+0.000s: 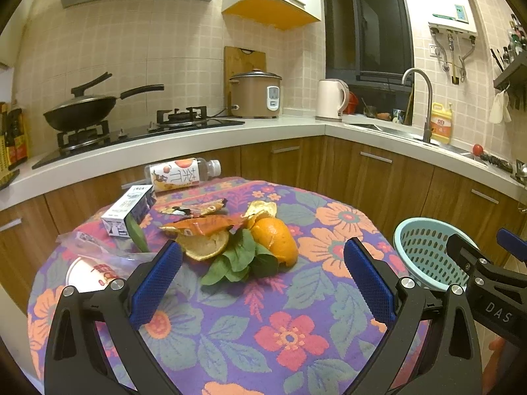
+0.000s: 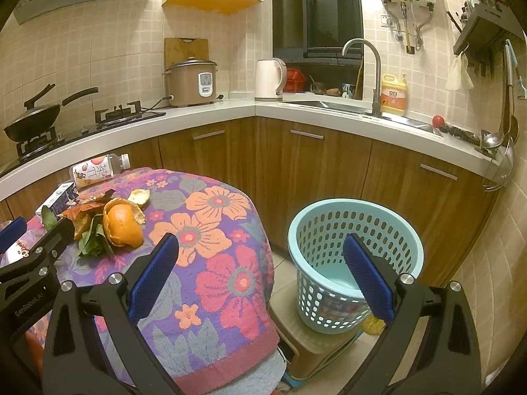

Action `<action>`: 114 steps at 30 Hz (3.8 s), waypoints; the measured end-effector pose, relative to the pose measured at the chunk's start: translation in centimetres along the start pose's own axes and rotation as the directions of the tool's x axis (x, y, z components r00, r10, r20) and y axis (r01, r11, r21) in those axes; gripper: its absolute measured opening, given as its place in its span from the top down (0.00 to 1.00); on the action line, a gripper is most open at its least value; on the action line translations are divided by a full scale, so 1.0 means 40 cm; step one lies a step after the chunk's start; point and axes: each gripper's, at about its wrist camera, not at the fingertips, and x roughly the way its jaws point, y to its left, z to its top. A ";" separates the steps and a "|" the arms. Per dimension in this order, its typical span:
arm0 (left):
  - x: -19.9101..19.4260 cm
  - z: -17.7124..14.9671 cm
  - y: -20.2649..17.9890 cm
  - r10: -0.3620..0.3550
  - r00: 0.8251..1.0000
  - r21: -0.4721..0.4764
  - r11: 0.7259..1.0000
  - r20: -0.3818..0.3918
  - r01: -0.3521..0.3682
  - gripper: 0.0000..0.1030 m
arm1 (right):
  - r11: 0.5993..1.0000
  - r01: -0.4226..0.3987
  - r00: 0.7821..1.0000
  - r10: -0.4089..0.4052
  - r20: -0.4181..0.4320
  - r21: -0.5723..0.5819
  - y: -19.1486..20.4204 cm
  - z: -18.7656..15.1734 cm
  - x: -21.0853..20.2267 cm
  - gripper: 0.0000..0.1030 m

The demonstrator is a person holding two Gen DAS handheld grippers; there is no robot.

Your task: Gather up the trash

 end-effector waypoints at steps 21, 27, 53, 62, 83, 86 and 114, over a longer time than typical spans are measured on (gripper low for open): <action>-0.002 0.006 0.004 -0.007 1.000 0.002 1.000 -0.003 0.007 0.07 | 1.000 0.011 1.000 -0.011 -0.008 0.002 -0.003 0.001 -0.006 0.08; -0.016 0.008 0.005 -0.006 1.000 0.002 1.000 0.000 0.006 0.07 | 1.000 0.015 1.000 -0.015 -0.002 -0.007 0.008 0.005 -0.015 0.08; -0.053 -0.061 0.560 0.160 0.948 -0.313 0.918 -0.277 -0.246 0.08 | 0.889 -0.429 0.891 0.386 -0.241 -0.163 0.356 0.039 0.151 0.22; 0.078 -0.047 0.563 -0.174 0.930 -0.259 0.962 -0.325 0.090 0.14 | 0.820 -0.553 0.818 0.501 -0.282 -0.148 0.408 0.060 0.131 0.24; 0.082 -0.084 0.566 -0.566 0.762 -0.376 0.811 -0.314 0.448 0.96 | 0.534 -0.787 0.616 0.657 -0.435 -0.308 0.635 0.013 0.105 0.24; 0.060 -0.090 0.568 -0.527 0.785 -0.361 0.836 -0.325 0.412 0.98 | 0.528 -0.777 0.629 0.638 -0.444 -0.342 0.651 -0.008 0.107 0.24; 0.033 0.106 0.205 -0.615 0.742 -0.163 0.788 -0.267 0.594 0.99 | 0.830 -0.513 0.856 0.476 -0.203 -0.219 0.198 0.133 0.054 0.92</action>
